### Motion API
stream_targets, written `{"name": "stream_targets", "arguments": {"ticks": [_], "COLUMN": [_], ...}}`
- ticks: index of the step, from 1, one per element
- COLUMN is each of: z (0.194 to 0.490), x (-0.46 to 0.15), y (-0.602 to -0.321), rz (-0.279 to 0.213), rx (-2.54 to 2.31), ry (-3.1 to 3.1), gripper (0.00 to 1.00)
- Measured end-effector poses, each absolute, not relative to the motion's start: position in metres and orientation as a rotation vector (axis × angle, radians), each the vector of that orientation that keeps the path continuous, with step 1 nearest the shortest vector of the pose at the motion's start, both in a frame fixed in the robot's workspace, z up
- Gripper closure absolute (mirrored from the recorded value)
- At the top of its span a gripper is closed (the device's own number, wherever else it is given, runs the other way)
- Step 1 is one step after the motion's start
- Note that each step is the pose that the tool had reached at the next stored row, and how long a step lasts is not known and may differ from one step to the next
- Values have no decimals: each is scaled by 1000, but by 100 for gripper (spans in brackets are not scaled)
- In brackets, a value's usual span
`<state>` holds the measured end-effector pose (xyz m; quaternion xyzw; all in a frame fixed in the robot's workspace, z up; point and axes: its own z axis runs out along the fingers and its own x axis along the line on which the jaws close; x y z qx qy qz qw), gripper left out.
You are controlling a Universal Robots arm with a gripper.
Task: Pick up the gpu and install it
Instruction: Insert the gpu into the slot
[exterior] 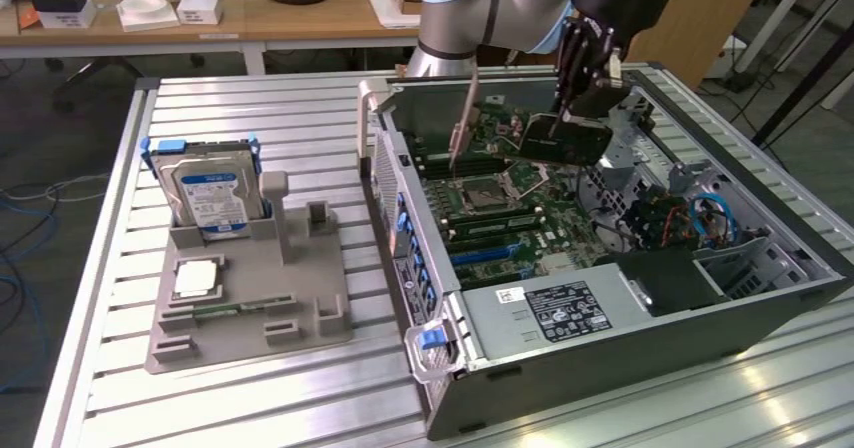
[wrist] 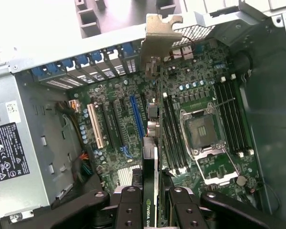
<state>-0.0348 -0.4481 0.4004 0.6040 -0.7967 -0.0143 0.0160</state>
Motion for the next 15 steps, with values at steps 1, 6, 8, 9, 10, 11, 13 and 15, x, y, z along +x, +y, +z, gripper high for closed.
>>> {"name": "stream_targets", "arguments": {"ticks": [1, 6, 8, 9, 10, 11, 13, 15], "z": [400, 400, 400, 400, 400, 400, 400, 400], "x": [-35, -35, -35, -35, -35, -35, -35, -35], "y": [-448, -448, -448, -448, -448, -448, -448, -448], "rz": [-44, -44, -44, -44, -43, -43, -43, -43], "rx": [1884, 1910, 1920, 1924, 1929, 1933, 1942, 1946], "ry": [-2473, -2453, -2445, -2442, -2438, -2435, -2427, -2424], "gripper": [74, 74, 74, 74, 74, 74, 74, 74]}}
